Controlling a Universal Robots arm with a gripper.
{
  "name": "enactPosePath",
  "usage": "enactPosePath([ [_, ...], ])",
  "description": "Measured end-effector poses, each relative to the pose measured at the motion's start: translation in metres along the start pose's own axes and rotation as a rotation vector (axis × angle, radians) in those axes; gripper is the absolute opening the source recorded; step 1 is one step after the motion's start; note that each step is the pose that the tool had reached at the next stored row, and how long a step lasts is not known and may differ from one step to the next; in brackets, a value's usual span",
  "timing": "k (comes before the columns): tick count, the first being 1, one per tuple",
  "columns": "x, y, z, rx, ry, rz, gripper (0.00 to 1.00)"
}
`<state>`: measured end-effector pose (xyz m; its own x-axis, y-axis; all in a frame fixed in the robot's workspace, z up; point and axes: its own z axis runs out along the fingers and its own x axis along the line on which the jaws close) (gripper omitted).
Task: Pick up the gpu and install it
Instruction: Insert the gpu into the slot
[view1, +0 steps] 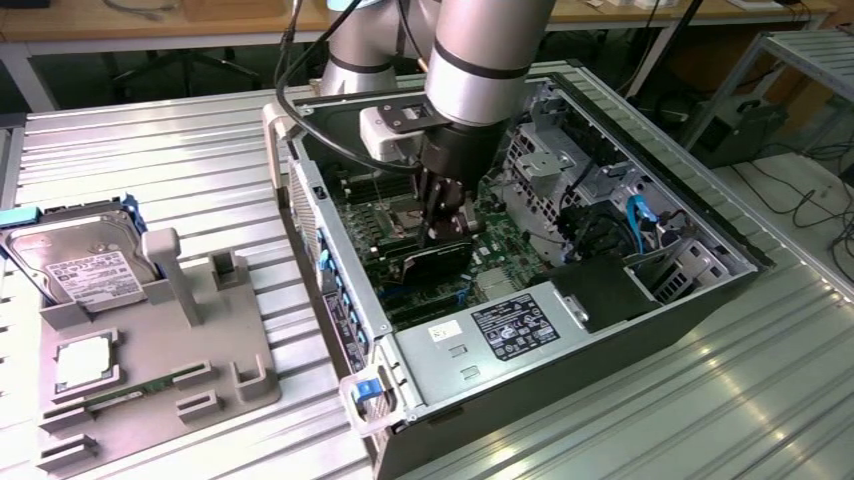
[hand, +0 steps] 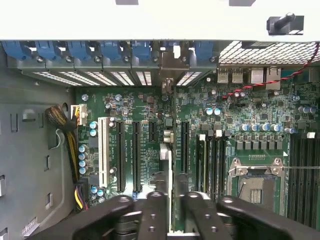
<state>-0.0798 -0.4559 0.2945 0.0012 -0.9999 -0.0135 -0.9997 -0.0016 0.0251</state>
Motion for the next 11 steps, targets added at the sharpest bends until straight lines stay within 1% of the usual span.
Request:
enactPosePath([
  [1,0.0000,0.0000,0.0000,0.0000,-0.0001,0.000,0.15],
  [2,0.0000,0.0000,0.0000,0.0000,0.0001,0.000,0.15],
  [3,0.0000,0.0000,0.0000,0.0000,0.0000,0.000,0.11],
  [11,0.0000,0.0000,0.0000,0.0000,0.0000,0.000,0.11],
])
